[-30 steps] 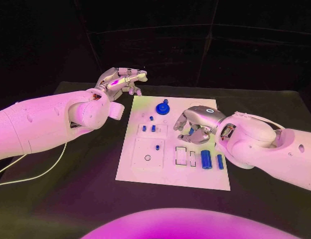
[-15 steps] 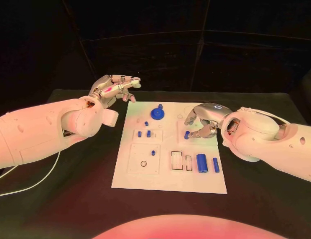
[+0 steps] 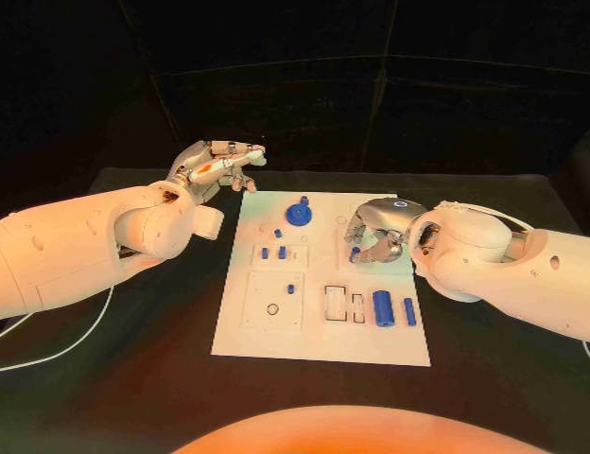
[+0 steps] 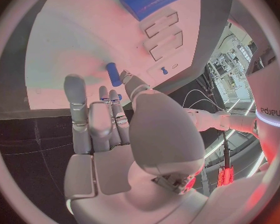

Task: Assemble the parts on the task board

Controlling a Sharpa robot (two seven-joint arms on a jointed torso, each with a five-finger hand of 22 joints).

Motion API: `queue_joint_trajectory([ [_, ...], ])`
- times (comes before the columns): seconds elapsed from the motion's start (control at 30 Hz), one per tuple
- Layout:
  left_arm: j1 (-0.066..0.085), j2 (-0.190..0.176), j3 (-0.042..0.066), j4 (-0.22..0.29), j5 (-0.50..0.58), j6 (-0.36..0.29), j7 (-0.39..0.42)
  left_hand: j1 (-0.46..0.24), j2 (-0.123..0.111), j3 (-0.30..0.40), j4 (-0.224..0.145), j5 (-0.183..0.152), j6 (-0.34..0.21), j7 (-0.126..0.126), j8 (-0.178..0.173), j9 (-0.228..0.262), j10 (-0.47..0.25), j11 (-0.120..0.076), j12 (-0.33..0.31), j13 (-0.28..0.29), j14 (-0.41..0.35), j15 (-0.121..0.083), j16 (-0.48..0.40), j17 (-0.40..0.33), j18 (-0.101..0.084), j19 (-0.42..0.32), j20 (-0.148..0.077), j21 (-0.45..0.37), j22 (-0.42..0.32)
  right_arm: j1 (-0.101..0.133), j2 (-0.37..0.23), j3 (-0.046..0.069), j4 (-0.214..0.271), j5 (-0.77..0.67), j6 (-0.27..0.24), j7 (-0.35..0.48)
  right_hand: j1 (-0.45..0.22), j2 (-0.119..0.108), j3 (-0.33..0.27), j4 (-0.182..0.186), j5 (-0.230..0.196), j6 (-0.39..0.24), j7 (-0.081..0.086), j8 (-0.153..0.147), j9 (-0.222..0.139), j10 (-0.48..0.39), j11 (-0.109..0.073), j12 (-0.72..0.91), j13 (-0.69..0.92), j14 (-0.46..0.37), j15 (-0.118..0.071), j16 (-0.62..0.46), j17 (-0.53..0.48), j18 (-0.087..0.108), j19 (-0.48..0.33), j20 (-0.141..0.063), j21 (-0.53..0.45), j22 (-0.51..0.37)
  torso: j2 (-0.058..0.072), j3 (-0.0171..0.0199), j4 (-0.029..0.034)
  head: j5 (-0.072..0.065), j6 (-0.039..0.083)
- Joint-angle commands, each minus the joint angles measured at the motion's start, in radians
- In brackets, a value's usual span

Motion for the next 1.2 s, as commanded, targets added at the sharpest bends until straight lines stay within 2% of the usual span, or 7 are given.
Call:
queue_joint_trajectory([
  [0.03,0.001,0.0,0.0,-0.001,0.001,0.015,0.003,0.012,0.0,0.001,-0.005,-0.001,-0.004,0.001,0.003,-0.001,-0.006,0.001,0.006,-0.001,-0.008,0.0,-0.003,-0.001,0.005,-0.002,0.002,-0.004,-0.001,0.002,0.002,0.0,-0.003,-0.007,0.061,0.008,0.008,0.006,0.012,0.002,0.001,0.014,0.004,0.005,0.001,0.025,-0.005,0.011,-0.003,0.004,-0.012,-0.008,-0.006,0.003,0.011,-0.005,0.005,0.009,-0.001,0.0003,-0.0014,0.002,-0.001],
  [0.23,0.001,0.002,0.0,-0.002,0.001,0.017,0.003,0.012,0.0,0.001,-0.005,-0.001,-0.004,0.001,0.003,-0.001,-0.006,0.001,0.006,-0.001,-0.008,0.0,-0.003,-0.001,0.005,-0.002,0.002,-0.004,-0.001,0.001,0.008,0.0,-0.01,-0.004,0.091,0.009,0.027,0.019,0.056,0.001,0.003,0.053,0.006,0.016,0.003,0.078,-0.011,0.011,-0.01,0.011,-0.018,0.003,0.012,-0.002,0.029,-0.012,0.021,0.035,0.0,0.001,-0.0017,0.002,-0.004],
  [0.5,0.001,0.002,0.0,-0.005,0.001,0.017,0.003,0.013,0.001,0.001,-0.006,-0.001,-0.003,0.001,0.004,-0.001,-0.006,0.001,0.008,-0.001,-0.009,0.0,-0.004,-0.003,0.005,-0.002,0.002,-0.005,-0.002,0.001,0.014,0.0,-0.013,-0.007,0.097,0.012,0.026,0.014,0.098,0.004,0.002,0.086,0.008,0.021,0.003,0.108,-0.012,-0.006,-0.01,0.015,-0.019,0.01,0.022,-0.004,0.037,-0.014,0.028,0.046,0.0,0.0011,-0.0021,-0.001,-0.008],
  [0.63,0.001,0.002,0.0,-0.005,0.001,0.018,0.003,0.013,0.001,0.001,-0.006,-0.001,-0.003,0.001,0.004,-0.001,-0.006,0.001,0.008,-0.001,-0.009,0.0,-0.004,-0.003,0.005,-0.002,0.002,-0.005,-0.002,0.001,0.016,0.0,-0.014,-0.008,0.074,0.018,0.021,0.018,0.117,0.009,-0.002,0.103,0.005,0.024,0.004,0.125,-0.016,-0.011,-0.009,0.018,-0.021,0.018,0.032,-0.006,0.043,-0.015,0.036,0.059,0.0,0.0005,-0.0016,-0.002,-0.009],
  [0.8,0.001,0.002,0.0,-0.006,0.001,0.019,0.002,0.013,0.001,0.001,-0.006,-0.001,-0.003,0.001,0.004,-0.001,-0.006,0.001,0.008,-0.001,-0.009,0.0,-0.004,-0.003,0.005,-0.002,0.002,-0.005,-0.002,0.001,0.017,0.0,-0.014,-0.009,0.001,0.019,0.007,0.022,0.136,0.024,-0.011,0.13,-0.001,0.032,0.005,0.156,-0.023,-0.015,-0.008,0.023,-0.027,0.033,0.053,-0.011,0.058,-0.02,0.057,0.094,-0.001,0.0009,-0.0022,-0.002,-0.011],
  [1.0,0.001,0.002,0.0,-0.006,0.001,0.02,0.001,0.013,0.001,0.001,-0.006,-0.001,-0.003,0.001,0.004,-0.001,-0.006,0.001,0.008,-0.001,-0.009,0.0,-0.004,-0.003,0.005,-0.002,0.002,-0.005,-0.002,0.001,0.011,0.0,-0.01,-0.016,-0.067,0.005,0.021,0.037,0.175,0.021,-0.059,0.154,-0.008,0.04,0.006,0.184,-0.032,-0.021,-0.007,0.027,-0.034,0.045,0.068,-0.015,0.071,-0.028,0.077,0.124,-0.001,0.0006,-0.003,-0.004,-0.009],
  [1.2,0.001,0.0,0.0,-0.007,0.001,0.02,0.0,0.013,0.001,0.001,-0.006,-0.001,-0.003,0.001,0.004,-0.001,-0.006,0.001,0.008,-0.001,-0.009,0.0,-0.004,-0.003,0.005,-0.002,0.002,-0.005,-0.002,0.001,-0.012,0.001,0.017,-0.008,-0.101,-0.007,0.022,0.037,0.193,0.02,-0.066,0.162,-0.01,0.042,0.006,0.194,-0.034,-0.026,-0.006,0.027,-0.036,0.048,0.07,-0.016,0.073,-0.03,0.081,0.13,-0.003,-0.001,-0.0021,-0.007,-0.007],
])
